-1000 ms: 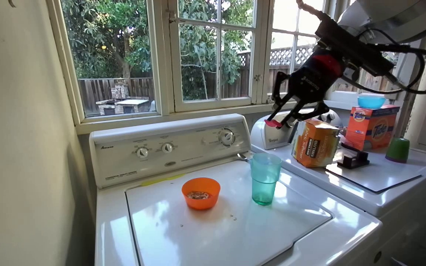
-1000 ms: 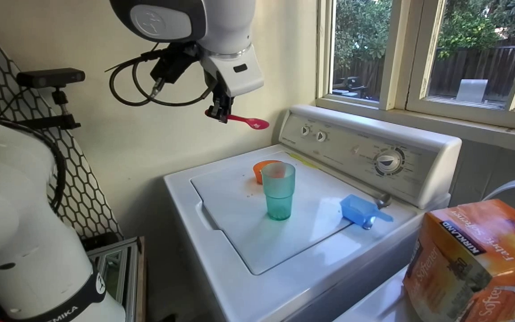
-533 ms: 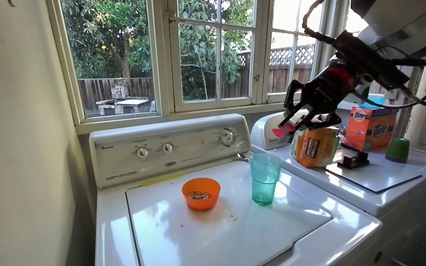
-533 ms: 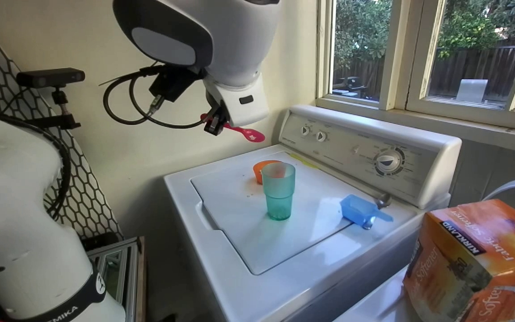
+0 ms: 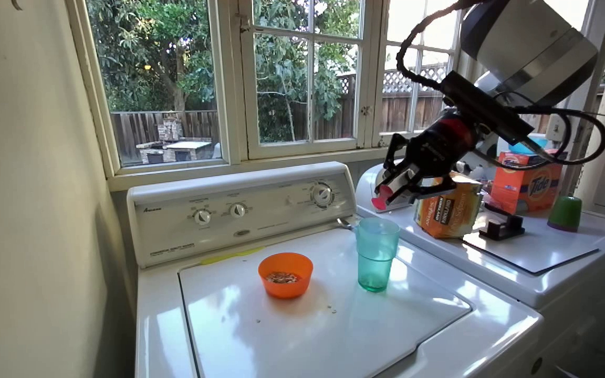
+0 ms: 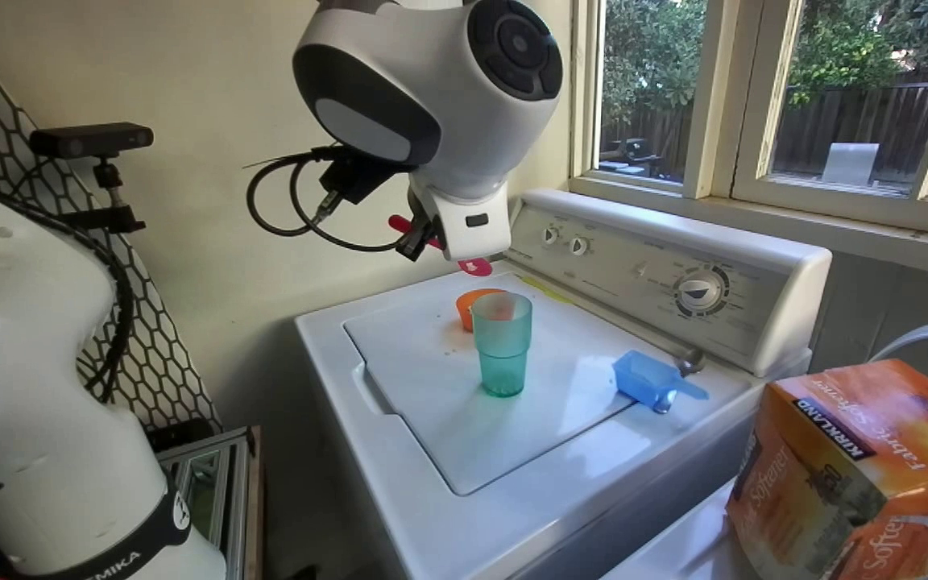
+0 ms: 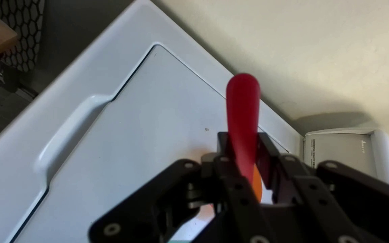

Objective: Use the spoon to scoop up the contents in the bowl and put them inside the cup

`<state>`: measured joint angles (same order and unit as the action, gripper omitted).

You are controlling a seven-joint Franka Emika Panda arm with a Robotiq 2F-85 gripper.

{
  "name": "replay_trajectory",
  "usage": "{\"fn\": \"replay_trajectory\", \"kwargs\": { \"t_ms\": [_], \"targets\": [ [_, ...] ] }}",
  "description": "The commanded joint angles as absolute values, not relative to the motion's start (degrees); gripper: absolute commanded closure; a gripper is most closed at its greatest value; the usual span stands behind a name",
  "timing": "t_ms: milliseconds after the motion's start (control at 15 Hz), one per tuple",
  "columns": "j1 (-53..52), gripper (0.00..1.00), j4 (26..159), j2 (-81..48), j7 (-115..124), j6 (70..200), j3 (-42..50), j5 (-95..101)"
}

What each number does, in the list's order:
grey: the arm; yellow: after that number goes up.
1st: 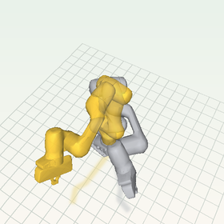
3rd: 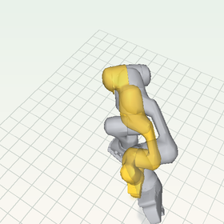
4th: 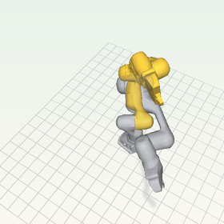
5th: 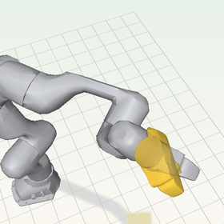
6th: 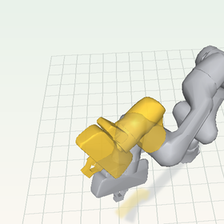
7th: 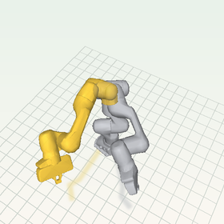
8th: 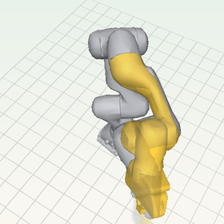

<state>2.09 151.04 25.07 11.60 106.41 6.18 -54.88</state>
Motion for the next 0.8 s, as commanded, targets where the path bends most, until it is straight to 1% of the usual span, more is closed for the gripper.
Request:
{"fn": "replay_trajectory", "kwargs": {
  "t_ms": [0,400,733],
  "targets": [
    [3.37,0.94,147.0,18.66,11.87,105.56,4.51,-57.58],
    [4.29,0.94,142.36,10.89,13.83,102.24,5.65,-60.6],
    [5.71,0.94,139.43,6.06,15.44,96.51,6.7,-62.32]
  ]
}}
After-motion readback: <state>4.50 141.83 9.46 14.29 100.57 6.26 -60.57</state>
